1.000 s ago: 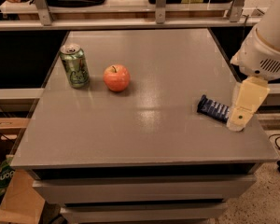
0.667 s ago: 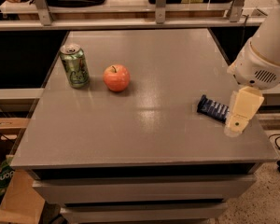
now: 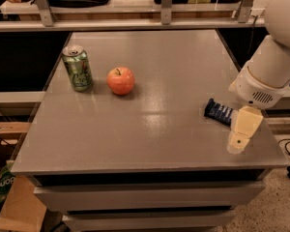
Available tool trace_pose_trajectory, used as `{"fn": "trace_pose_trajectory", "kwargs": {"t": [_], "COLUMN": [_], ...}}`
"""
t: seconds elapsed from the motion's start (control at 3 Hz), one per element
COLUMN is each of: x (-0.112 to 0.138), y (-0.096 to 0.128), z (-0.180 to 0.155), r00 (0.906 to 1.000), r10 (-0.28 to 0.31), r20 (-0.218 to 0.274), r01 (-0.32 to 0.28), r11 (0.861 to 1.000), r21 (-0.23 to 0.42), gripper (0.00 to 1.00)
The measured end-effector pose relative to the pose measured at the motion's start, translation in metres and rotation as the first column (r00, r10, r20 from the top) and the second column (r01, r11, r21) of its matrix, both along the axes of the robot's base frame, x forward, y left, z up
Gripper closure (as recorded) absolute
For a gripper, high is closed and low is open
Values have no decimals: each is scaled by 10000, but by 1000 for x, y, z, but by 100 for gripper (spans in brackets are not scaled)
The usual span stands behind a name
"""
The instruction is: Move rxbar blueberry near apple
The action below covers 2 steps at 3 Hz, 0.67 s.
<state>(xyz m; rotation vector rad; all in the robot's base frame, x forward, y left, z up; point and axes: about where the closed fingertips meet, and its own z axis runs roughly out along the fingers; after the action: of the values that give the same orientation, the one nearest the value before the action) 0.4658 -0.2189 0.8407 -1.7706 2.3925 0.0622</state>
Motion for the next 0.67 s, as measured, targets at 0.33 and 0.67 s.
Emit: {"fn": "trace_pose_trajectory", "kwargs": {"t": [0.33,0.67], "x": [3,4], "y": [0,1], "z": [-16,-27], "r00": [9998,9994], "r10": [65,71], "r20": [-209,-342], "r01": [-66,-72], "r11": [10000,10000], "r21": [-33,-18], "gripper": [0,17]}}
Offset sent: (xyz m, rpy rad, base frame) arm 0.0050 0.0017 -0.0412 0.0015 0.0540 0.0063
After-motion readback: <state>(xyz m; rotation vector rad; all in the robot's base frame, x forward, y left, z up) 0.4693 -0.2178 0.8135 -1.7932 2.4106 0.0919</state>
